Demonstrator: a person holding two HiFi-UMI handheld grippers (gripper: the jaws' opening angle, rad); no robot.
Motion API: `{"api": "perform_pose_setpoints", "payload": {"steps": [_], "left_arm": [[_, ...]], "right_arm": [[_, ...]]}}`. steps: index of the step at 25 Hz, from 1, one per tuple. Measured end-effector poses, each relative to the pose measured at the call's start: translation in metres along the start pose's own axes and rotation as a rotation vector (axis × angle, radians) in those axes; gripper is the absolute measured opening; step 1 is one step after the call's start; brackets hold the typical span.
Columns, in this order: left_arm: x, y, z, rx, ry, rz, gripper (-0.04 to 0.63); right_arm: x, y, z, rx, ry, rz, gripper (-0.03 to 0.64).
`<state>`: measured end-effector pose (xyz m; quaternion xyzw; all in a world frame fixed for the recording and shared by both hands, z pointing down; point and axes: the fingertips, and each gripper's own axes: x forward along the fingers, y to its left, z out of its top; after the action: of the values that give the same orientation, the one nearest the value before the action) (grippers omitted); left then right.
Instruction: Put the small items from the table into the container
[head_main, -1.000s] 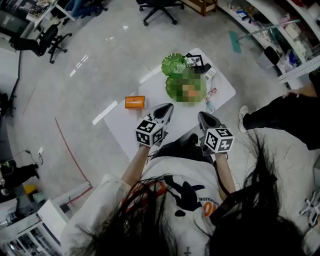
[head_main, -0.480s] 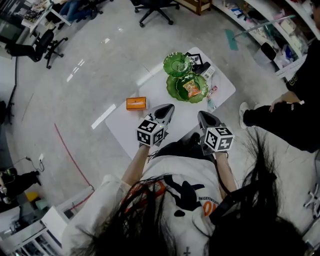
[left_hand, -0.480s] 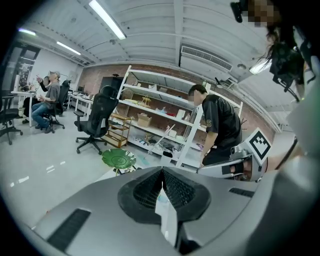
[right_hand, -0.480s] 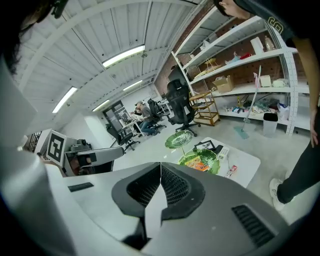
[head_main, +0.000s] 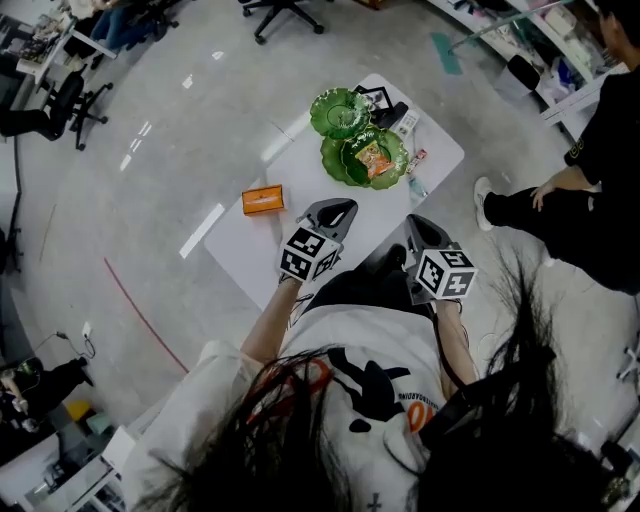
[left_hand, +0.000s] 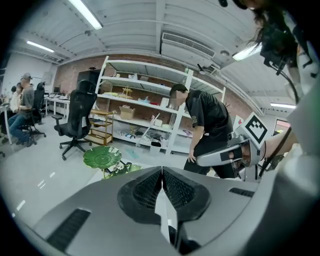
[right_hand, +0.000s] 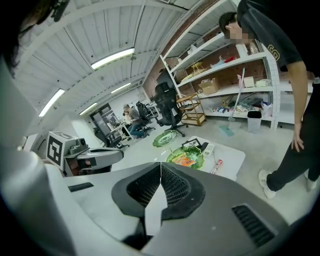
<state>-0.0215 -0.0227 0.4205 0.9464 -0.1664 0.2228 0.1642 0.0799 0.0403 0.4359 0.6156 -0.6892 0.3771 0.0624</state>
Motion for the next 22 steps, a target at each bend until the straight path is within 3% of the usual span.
{"api": "perform_pose_setpoints", "payload": {"steps": [10,17,22], "left_arm": [[0.083,-0.046,-0.016,0.110,0.133,-0.111,0.034],[0.161,-0.065,-0.035,0.034,0.226,-0.106,0.092],[0.213,-0.070,-0.054,0.022,0.294,-0.107,0.123]], "right_arm": [[-0.023,-0.069,-0.011,0.024,0.023,-0.100,0.015],[-0.021,-0.132,-0.014,0.051,0.074,-0.086,0.015],[-0.001,-0.173,-0.013,0.041,0.112,-0.060,0.015]]}}
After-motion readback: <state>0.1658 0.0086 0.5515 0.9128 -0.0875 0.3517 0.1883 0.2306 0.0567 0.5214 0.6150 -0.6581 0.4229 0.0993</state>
